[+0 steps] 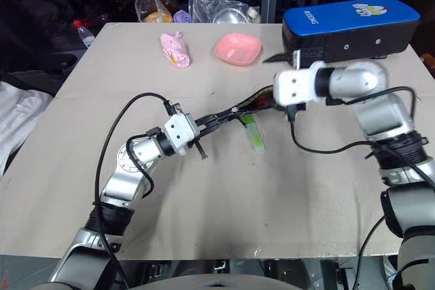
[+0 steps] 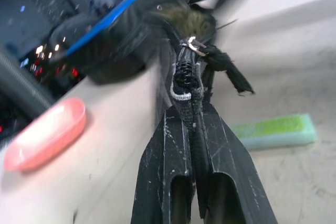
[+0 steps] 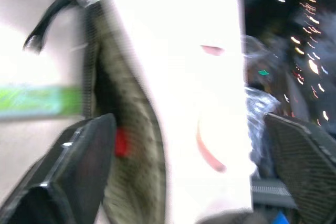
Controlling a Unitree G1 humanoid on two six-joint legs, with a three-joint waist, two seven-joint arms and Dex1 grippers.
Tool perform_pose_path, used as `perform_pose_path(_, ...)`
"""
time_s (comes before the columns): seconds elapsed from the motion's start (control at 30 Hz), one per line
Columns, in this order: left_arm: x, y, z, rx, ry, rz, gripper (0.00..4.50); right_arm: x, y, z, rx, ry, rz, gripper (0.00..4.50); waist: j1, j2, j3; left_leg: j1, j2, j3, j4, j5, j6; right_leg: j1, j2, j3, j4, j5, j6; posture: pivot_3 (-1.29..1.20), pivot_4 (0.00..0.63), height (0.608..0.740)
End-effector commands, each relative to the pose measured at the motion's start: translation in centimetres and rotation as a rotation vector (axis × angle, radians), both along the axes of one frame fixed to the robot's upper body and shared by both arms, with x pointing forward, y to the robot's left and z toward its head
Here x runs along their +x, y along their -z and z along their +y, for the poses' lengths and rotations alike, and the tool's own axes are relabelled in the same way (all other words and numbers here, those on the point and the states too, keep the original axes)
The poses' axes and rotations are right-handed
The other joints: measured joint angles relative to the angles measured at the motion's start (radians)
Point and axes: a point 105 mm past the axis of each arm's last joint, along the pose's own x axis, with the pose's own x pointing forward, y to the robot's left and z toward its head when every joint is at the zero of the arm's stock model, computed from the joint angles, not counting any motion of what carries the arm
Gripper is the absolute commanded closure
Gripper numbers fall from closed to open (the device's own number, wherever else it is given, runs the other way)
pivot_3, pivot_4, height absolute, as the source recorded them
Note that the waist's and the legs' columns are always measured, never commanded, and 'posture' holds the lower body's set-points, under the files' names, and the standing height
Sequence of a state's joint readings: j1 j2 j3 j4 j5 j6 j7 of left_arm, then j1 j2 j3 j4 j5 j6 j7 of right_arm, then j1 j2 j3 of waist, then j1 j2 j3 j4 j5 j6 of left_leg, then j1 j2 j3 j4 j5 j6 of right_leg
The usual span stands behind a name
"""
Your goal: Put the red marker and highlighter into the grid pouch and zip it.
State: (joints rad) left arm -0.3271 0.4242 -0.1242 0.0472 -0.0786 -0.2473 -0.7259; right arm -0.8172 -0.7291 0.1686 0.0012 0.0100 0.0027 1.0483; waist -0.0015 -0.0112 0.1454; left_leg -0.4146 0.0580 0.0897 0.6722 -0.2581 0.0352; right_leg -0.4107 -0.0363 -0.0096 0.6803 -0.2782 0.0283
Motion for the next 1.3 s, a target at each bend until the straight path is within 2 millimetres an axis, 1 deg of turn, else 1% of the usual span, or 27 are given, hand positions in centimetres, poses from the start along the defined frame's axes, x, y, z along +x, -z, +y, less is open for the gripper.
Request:
perform_pose_path(0.03,0.2,-2.1,0.8,-0.079,-0.062,-0.044,4.50,-1.9,-1.1,0.6,0.229,0.007,0.144,0.05,0.000,0.000,0.000,0.000,0.000,0.000,0.000,0.000,0.000,0.000,0.000,0.000,0.000,0.000,0.000,0.00,0.150,0.737)
perform_pose_path(0.13,0.8,-2.7,1.8,-0.105,-0.114,-0.045,4.50,-3.4,0.1,2.0,0.381,0.036,0.283,0.05,-0.002,0.000,0.000,0.000,0.000,-0.001,0.000,0.000,0.000,0.000,-0.001,0.001,0.002,0.000,0.000,0.00,0.150,0.737)
perform_pose_path(0.2,1.0,-2.9,2.2,-0.104,-0.128,-0.049,4.50,-4.2,2.5,3.3,0.425,0.060,0.385,0.05,-0.003,-0.001,-0.001,0.000,0.000,-0.002,0.000,0.000,0.000,0.000,-0.001,0.001,0.002,0.000,0.000,0.00,0.150,0.737)
perform_pose_path(0.27,1.2,-3.2,2.6,-0.105,-0.138,-0.051,4.50,-4.4,5.8,4.1,0.462,0.158,0.494,0.05,-0.003,-0.001,-0.001,0.000,-0.001,-0.003,0.000,0.000,0.000,0.001,0.000,0.000,0.001,0.000,0.000,0.00,0.150,0.737)
perform_pose_path(0.33,1.3,-3.4,2.8,-0.105,-0.147,-0.054,4.50,-4.1,8.6,4.2,0.465,0.271,0.537,0.05,0.000,-0.004,-0.003,0.000,-0.001,-0.004,0.000,0.000,0.000,0.001,0.000,-0.001,0.000,0.000,0.000,0.00,0.150,0.737)
perform_pose_path(0.4,1.5,-3.6,3.0,-0.102,-0.151,-0.056,4.50,-3.9,10.2,4.3,0.494,0.343,0.577,0.05,0.002,-0.004,-0.003,-0.002,-0.001,-0.003,0.000,0.000,0.000,0.000,0.000,-0.001,0.000,0.000,0.000,0.00,0.150,0.737)
perform_pose_path(0.47,1.5,-3.7,3.2,-0.096,-0.152,-0.059,4.50,-3.8,12.7,4.4,0.491,0.425,0.622,0.05,0.001,-0.004,-0.003,-0.001,-0.002,-0.001,0.000,0.000,0.000,0.000,0.000,-0.001,0.000,0.000,0.000,0.00,0.150,0.737)
perform_pose_path(0.5,1.5,-3.7,3.2,-0.094,-0.152,-0.061,4.50,-3.7,13.5,4.4,0.500,0.466,0.642,0.05,0.000,-0.004,-0.003,-0.001,-0.002,-0.001,0.001,0.000,0.000,0.000,0.000,-0.001,0.000,0.000,0.000,0.00,0.150,0.737)
perform_pose_path(0.6,1.5,-3.7,3.1,-0.089,-0.150,-0.064,4.50,-3.2,15.1,3.9,0.497,0.568,0.650,0.05,-0.002,-0.004,-0.003,-0.001,-0.002,-0.001,0.001,0.000,0.000,0.000,0.001,-0.001,0.000,0.000,0.000,0.00,0.150,0.737)
perform_pose_path(0.67,1.5,-3.8,3.1,-0.089,-0.149,-0.065,4.50,-3.0,15.7,3.6,0.523,0.624,0.681,0.05,-0.002,-0.004,-0.003,-0.001,-0.002,-0.002,0.001,0.000,0.000,0.000,0.001,-0.002,0.000,0.000,0.000,0.00,0.150,0.737)
perform_pose_path(0.77,1.5,-3.7,3.0,-0.088,-0.148,-0.064,4.50,-3.1,15.9,3.6,0.553,0.641,0.730,0.78,-0.004,-0.004,-0.003,-0.001,-0.002,-0.002,0.000,0.000,0.000,0.000,0.001,-0.002,0.000,0.000,0.000,0.00,0.150,0.737)
perform_pose_path(0.8,1.4,-3.6,2.9,-0.088,-0.147,-0.064,4.50,-3.2,15.9,3.6,0.549,0.641,0.734,1.23,-0.005,-0.004,-0.003,-0.001,-0.002,-0.002,0.000,0.000,0.000,0.000,0.001,-0.002,0.000,0.000,0.000,0.00,0.150,0.737)
perform_pose_path(0.83,1.4,-3.5,2.8,-0.087,-0.145,-0.063,4.50,-3.3,15.8,3.5,0.543,0.642,0.733,1.53,-0.006,-0.004,-0.003,-0.001,-0.002,-0.002,0.000,0.000,0.000,0.000,0.001,-0.002,0.000,0.000,0.000,0.00,0.150,0.737)
perform_pose_path(0.87,1.4,-3.5,2.8,-0.086,-0.144,-0.063,4.50,-3.3,15.8,3.3,0.538,0.642,0.729,2.20,-0.005,-0.004,-0.003,-0.001,-0.002,-0.002,0.000,0.000,0.000,0.000,0.001,-0.002,0.000,0.000,0.000,0.00,0.150,0.737)
perform_pose_path(0.9,1.4,-3.4,2.7,-0.086,-0.143,-0.062,4.50,-3.3,15.7,3.2,0.536,0.643,0.727,2.65,-0.005,-0.004,-0.003,-0.001,-0.002,-0.002,0.000,0.000,0.000,0.000,0.001,-0.002,0.000,0.000,0.000,0.00,0.150,0.737)
perform_pose_path(0.93,1.4,-3.4,2.7,-0.086,-0.142,-0.062,4.50,-3.3,15.3,2.7,0.538,0.650,0.722,3.39,-0.005,-0.004,-0.003,-0.001,-0.002,-0.002,0.000,0.000,0.000,0.000,0.001,-0.002,0.000,0.000,0.000,0.00,0.150,0.737)
perform_pose_path(0.97,1.4,-3.4,2.6,-0.087,-0.142,-0.062,4.50,-3.2,15.0,2.3,0.539,0.655,0.719,3.64,-0.005,-0.004,-0.003,-0.001,-0.002,-0.002,0.000,0.000,0.000,0.000,0.001,-0.002,0.000,0.000,0.000,0.00,0.150,0.737)
perform_pose_path(1.03,1.4,-3.4,2.5,-0.089,-0.141,-0.062,4.50,-3.5,13.2,0.6,0.533,0.618,0.701,3.71,-0.001,-0.004,-0.003,-0.001,-0.002,-0.002,0.000,0.000,0.000,0.000,0.001,-0.002,0.000,0.000,0.000,0.00,0.150,0.737)
perform_pose_path(1.1,1.4,-3.4,2.4,-0.090,-0.139,-0.060,4.50,-4.2,10.9,-0.8,0.454,0.516,0.632,3.71,0.010,-0.002,-0.001,-0.002,-0.002,-0.002,0.001,0.000,0.001,0.000,0.001,-0.002,-0.001,0.000,0.000,0.00,0.150,0.737)
perform_pose_path(1.13,1.3,-3.4,2.3,-0.091,-0.137,-0.060,4.50,-4.5,10.2,-1.2,0.415,0.482,0.603,3.71,0.012,-0.002,-0.001,-0.002,-0.003,-0.001,0.001,-0.001,0.002,0.000,0.000,-0.001,-0.002,0.000,0.000,0.00,0.150,0.737)
perform_pose_path(1.17,1.2,-3.2,2.1,-0.089,-0.128,-0.059,4.50,-4.7,8.9,-1.8,0.381,0.440,0.564,3.71,0.012,-0.003,0.000,-0.002,-0.004,-0.001,0.001,-0.003,0.005,0.001,0.000,-0.001,-0.002,0.000,0.000,0.00,0.150,0.737)
perform_pose_path(1.23,1.0,-3.1,1.7,-0.085,-0.109,-0.056,4.50,-5.2,6.6,-2.6,0.313,0.356,0.491,3.71,0.009,-0.003,0.000,-0.001,-0.003,-0.001,0.001,-0.004,0.006,0.000,0.001,0.000,-0.002,0.000,0.000,0.00,0.150,0.737)
perform_pose_path(1.3,0.8,-2.9,1.4,-0.085,-0.095,-0.052,4.50,-5.3,4.8,-3.3,0.223,0.294,0.393,3.71,0.005,-0.003,0.000,-0.001,-0.003,-0.002,0.000,-0.004,0.006,0.001,0.002,-0.001,-0.002,0.000,0.000,0.00,0.150,0.737)
